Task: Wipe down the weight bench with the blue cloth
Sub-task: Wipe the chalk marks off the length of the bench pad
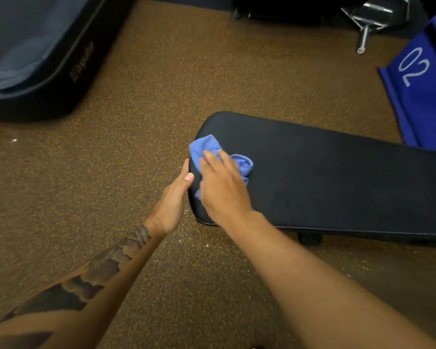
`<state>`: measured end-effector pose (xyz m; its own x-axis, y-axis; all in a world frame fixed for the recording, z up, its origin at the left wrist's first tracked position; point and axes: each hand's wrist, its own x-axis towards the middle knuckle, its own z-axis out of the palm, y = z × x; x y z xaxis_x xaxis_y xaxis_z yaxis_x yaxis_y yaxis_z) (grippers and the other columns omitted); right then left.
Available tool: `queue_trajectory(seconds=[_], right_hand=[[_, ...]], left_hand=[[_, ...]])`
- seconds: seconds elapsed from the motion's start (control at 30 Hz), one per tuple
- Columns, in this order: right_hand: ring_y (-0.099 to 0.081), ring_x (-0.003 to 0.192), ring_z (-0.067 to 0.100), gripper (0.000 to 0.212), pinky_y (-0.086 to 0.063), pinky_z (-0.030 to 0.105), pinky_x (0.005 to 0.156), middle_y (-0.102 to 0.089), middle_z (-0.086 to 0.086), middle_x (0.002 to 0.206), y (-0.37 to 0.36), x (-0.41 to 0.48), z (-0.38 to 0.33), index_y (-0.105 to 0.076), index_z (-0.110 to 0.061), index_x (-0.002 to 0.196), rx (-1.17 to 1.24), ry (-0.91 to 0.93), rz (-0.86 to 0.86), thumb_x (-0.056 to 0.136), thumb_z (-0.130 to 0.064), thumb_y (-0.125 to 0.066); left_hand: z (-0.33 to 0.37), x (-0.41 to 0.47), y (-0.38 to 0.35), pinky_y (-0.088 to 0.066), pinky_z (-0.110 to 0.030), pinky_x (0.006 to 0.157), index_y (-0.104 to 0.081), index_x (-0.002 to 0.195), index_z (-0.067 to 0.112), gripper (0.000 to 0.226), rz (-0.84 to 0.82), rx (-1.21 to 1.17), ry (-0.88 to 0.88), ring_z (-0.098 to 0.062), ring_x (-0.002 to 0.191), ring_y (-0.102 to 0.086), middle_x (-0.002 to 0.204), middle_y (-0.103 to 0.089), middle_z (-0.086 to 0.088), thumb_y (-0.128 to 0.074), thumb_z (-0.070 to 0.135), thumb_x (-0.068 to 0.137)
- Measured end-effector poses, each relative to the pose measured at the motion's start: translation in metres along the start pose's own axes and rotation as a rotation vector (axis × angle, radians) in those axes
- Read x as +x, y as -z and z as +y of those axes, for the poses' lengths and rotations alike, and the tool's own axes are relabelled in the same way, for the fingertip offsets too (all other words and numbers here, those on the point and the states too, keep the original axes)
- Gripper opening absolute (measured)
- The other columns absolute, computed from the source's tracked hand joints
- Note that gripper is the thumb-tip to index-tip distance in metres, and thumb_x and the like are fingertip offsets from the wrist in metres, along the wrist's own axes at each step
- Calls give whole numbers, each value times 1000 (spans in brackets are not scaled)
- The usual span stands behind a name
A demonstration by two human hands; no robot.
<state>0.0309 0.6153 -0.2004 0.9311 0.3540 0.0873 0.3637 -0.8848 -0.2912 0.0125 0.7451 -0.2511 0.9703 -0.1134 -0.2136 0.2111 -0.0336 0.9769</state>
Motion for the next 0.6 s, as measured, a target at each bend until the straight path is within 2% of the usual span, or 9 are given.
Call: queue_trajectory(seconds=[0.07,0.1,0.17,0.27,0.37,0.47,0.53,0.6], right_hand=[[-44,126,41,49,-38,54,101,-56,16,129,-7,-22,-17,-57,3,123,23,48,12,78,-14,-47],[-42,128,38,54,-36,52,103,-54,13,132,-8,-38,-21,-54,1,128,28,80,-7,78,-15,-45],[-38,134,33,62,-33,49,108,-49,8,139,-4,-74,-18,-48,-3,135,-3,139,-74,76,-19,-37],[-38,136,29,60,-34,48,109,-49,6,141,10,-116,10,-51,-5,134,-34,144,-113,76,-14,-38],[-40,133,30,59,-34,47,108,-51,7,139,29,-133,50,-53,-3,133,-70,37,-79,77,-13,-37],[-39,133,34,50,-32,47,107,-51,9,139,35,-113,73,-54,-1,130,-66,-109,-21,85,-11,-36],[-38,132,38,46,-33,49,107,-49,13,140,29,-84,68,-54,2,128,-54,-172,16,84,-10,-45],[-37,133,41,54,-32,51,109,-47,17,141,20,-54,45,-53,4,127,-4,-211,27,77,-14,-52]], left_hand=[[-1,1,-2,-24,-37,116,-47,136,16,63,11,-42,0,-7,132,-42,142,-48,0,-44,52,85],[0,1,-3,-25,-34,116,-47,136,16,66,29,-51,10,0,127,-45,141,-48,3,-45,53,81],[1,1,-5,-25,-21,112,-30,145,17,77,41,-59,15,15,123,-40,143,-39,15,-46,53,80],[1,1,-7,-29,-10,103,-20,144,27,64,13,-60,3,17,123,-38,133,-42,29,-43,43,87],[1,-1,-4,-20,-19,112,-16,148,26,78,-2,-10,11,17,130,-28,136,-34,35,-44,55,81],[-1,0,-2,-19,-22,114,-14,150,24,80,-11,-19,16,13,134,-25,147,-30,25,-43,55,82],[-1,-1,-4,-20,-24,115,-14,151,22,82,-8,-36,12,10,135,-26,151,-29,18,-44,56,82],[-1,-1,-5,-19,-28,117,-15,151,20,82,13,-26,16,6,137,-26,152,-29,15,-44,55,83]])
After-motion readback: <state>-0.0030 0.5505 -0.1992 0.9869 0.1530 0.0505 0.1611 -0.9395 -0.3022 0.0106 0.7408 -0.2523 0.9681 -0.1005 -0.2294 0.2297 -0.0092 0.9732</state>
